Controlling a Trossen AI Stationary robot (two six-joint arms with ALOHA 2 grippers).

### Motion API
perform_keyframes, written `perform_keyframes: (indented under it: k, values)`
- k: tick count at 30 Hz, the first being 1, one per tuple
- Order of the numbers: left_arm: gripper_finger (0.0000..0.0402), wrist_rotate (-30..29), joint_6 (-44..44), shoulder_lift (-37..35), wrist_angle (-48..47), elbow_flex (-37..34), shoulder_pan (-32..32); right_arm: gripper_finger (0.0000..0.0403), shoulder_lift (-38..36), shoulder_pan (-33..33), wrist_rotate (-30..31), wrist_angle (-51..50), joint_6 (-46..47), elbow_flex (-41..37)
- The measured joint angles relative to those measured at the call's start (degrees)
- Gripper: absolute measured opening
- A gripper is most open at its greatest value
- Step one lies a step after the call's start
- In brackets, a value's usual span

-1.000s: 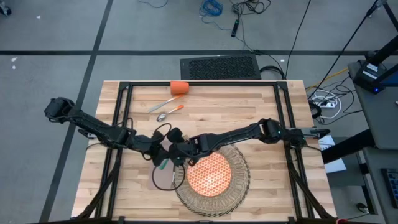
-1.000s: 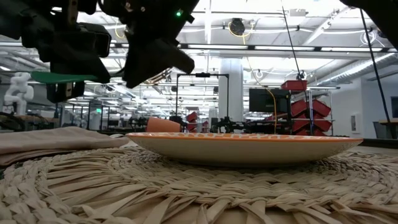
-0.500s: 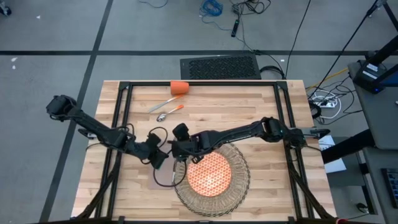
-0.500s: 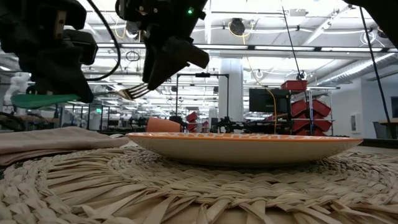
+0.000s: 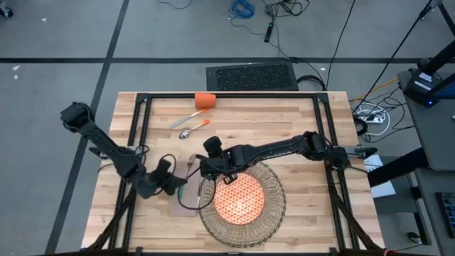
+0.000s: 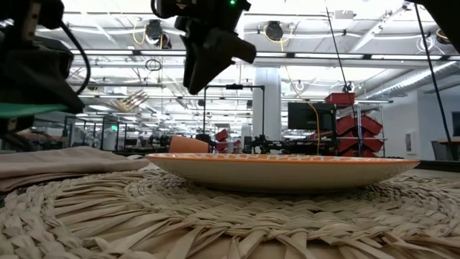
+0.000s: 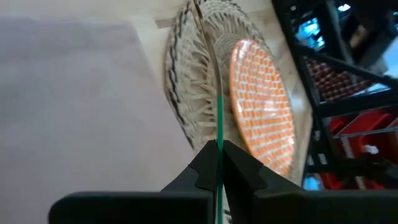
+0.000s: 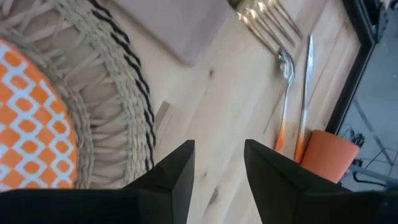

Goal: Set table place
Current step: Put the fork on the napkin to the left of the mat

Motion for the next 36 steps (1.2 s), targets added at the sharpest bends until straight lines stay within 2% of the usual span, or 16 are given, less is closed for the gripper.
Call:
perform_keyframes:
  k: [7, 11, 24, 36]
  values:
    - [0.0000, -1.2, -7.5, 1.3, -0.4, 0.1, -4.5, 0.0128, -0.5, -1.9, -0.5, -1.0, 0.9, 0.0]
    - [0.0000, -1.6, -11.4, 2.9, -1.5, 0.1, -5.4, 0.0128, -0.5, -2.4, -2.8, -1.1, 1.3, 0.0]
    - [0.0000, -3.4, -21.8, 9.6, 2.5, 0.1, -6.9, 0.0128, -0.4, 2.6, -1.2, -1.7, 2.4, -1.9]
    - [0.0000, -2.8, -33.3, 18.5, 6.9, 1.7, -8.2, 0.0128, -0.3, 3.6, 0.0, -0.9, 3.1, -6.9]
